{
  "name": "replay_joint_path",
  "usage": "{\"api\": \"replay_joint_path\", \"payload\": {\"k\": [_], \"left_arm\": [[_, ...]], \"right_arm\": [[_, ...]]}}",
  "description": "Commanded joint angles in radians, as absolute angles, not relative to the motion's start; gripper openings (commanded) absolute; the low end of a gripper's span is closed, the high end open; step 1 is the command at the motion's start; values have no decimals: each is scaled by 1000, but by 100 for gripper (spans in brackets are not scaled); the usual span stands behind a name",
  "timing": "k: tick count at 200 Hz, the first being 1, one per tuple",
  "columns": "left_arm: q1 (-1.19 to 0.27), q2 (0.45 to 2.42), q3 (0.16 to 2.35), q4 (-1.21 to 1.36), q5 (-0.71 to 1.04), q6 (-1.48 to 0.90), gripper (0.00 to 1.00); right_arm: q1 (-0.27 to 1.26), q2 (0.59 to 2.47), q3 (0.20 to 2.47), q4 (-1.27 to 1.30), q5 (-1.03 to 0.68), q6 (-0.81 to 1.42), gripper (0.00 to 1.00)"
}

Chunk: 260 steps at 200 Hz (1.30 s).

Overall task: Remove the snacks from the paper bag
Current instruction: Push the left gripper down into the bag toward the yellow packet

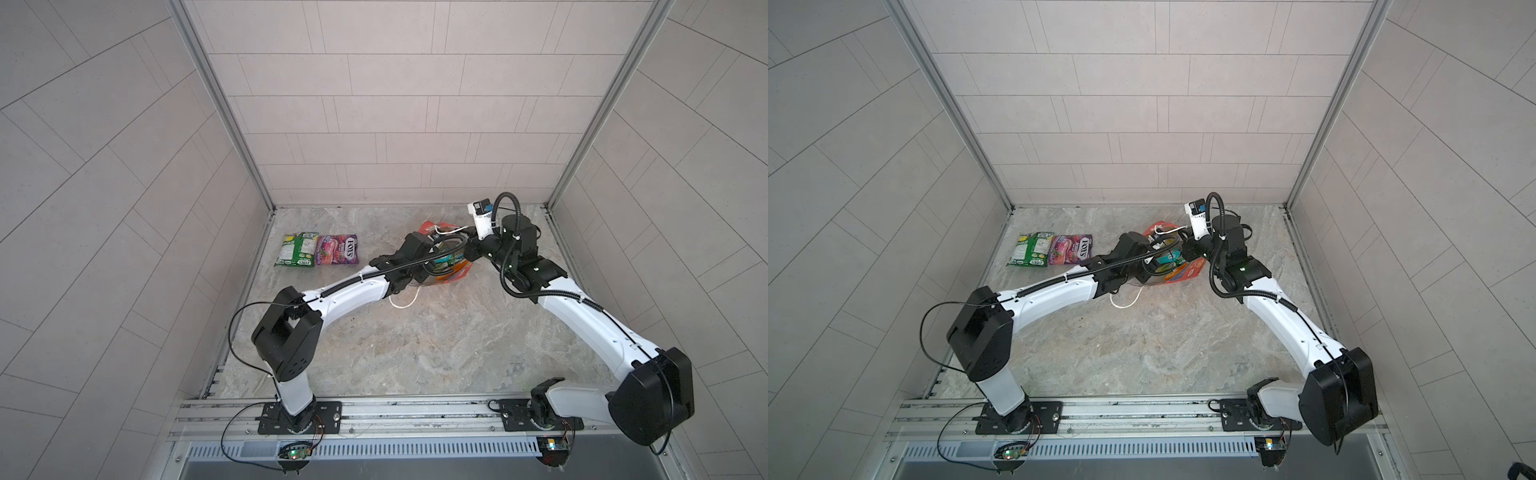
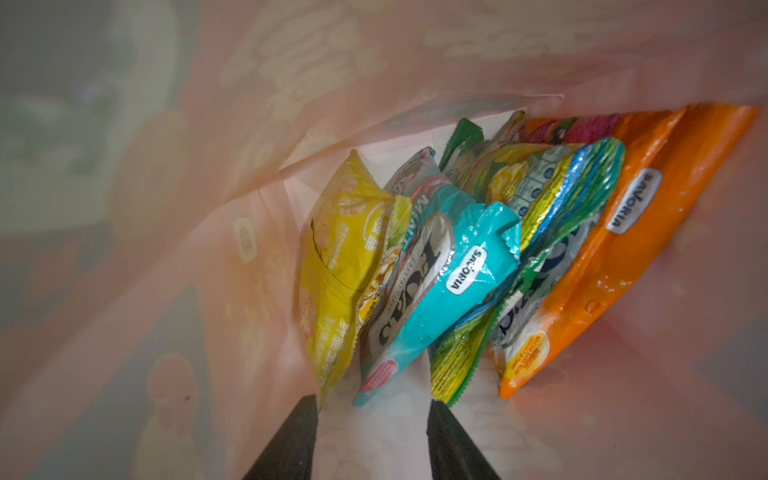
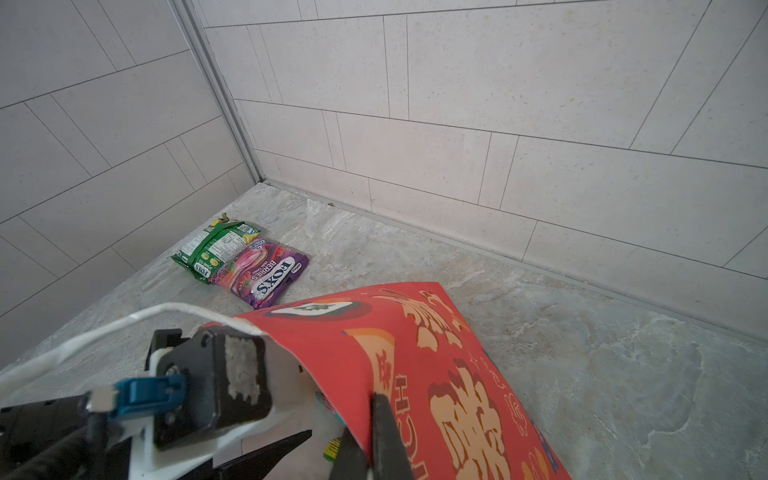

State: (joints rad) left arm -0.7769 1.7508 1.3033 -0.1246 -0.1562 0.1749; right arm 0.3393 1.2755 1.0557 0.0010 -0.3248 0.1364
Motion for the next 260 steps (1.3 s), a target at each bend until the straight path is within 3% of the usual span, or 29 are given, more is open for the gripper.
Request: {"api": "replay_joint_path", "payload": {"k": [1,48,114,211,260], "left_arm": [[-778,1726,1293,-77,-130,183,48],[-783,1579,1110,90,-65,222,48],[-820,1642,1143,57,-9,325,48],[-819,1742,1225,110,-268,261,47],[-781,1795,1312,47,-277,209,47]], "right_arm": [[337,1240,1058,55,-339,149,0],[335,1246,1062,56,-338,166,0],[334,1247,1061,58,-340,168,0],[334,1246,1059,62,-346,169,0],[334,1242,1052,74,-360,170,0]]}}
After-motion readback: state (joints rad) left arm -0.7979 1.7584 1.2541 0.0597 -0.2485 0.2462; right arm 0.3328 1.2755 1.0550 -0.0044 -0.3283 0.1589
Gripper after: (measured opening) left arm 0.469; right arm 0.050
